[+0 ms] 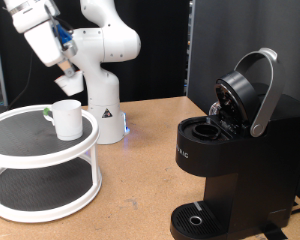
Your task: Make a cup of coffee with the keurig machine
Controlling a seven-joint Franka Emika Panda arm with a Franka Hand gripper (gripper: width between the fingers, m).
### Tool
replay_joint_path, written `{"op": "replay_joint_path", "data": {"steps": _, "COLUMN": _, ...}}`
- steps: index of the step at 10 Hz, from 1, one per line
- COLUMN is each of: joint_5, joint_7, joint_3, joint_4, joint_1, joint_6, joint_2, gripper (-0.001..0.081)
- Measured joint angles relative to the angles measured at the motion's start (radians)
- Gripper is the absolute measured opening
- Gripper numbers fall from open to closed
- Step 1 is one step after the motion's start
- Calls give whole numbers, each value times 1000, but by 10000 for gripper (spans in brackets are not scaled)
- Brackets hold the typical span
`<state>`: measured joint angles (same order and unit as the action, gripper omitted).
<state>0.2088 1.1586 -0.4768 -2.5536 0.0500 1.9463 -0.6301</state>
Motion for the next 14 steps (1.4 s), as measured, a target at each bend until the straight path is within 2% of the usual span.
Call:
{"op": "replay_joint_path", "data": {"steps": 1, "joint_5": 20, "joint_7": -49, "joint_3": 16, "joint_4": 2, "joint_1": -1, "joint_6": 0, "joint_2": -5, "gripper": 21}}
{"op": "replay_joint_path", "data": {"steps": 2, "joint_5": 18, "joint_7": -38, "joint_3": 15, "joint_4": 0, "joint_1": -1, "joint_6": 0, "joint_2": -4, "gripper": 21}}
{"op": "replay_joint_path", "data": {"steps": 4, "joint_5": 128, "joint_7": -38, "joint_3": 13, "joint_4": -21, "joint_1": -15, "joint_6": 30, "joint_2": -4, "gripper": 21}}
{"op": "replay_joint_path", "data": {"steps": 6, "joint_5": 244, "joint_7": -36, "joint_3": 27, "joint_4": -40, "joint_1": -75, "joint_6": 91, "joint_2": 0, "gripper": 21}}
{"op": "replay_joint_path", "data": {"steps": 8, "joint_5": 247, "joint_7": -16, "joint_3": 56, "joint_4": -30, "joint_1": -131, "joint_6": 99, "joint_2": 20, "gripper": 21}}
{"op": "replay_joint_path", "data": {"steps": 10, "joint_5": 249, "joint_7": -85, "joint_3": 112, "joint_4": -23, "joint_1": -143, "joint_6": 156, "joint_2": 52, "gripper": 21}}
{"op": "replay_joint_path", "data": {"steps": 12, "joint_5": 286, "joint_7": -44, "joint_3": 98, "joint_4": -23, "joint_1": -153, "joint_6": 148, "joint_2": 51, "gripper": 21}}
{"op": "replay_joint_path", "data": {"steps": 14, "joint_5": 362, "joint_7": -1, "joint_3": 93, "joint_4": -13, "joint_1": -193, "joint_6": 168, "joint_2": 59, "gripper": 21}}
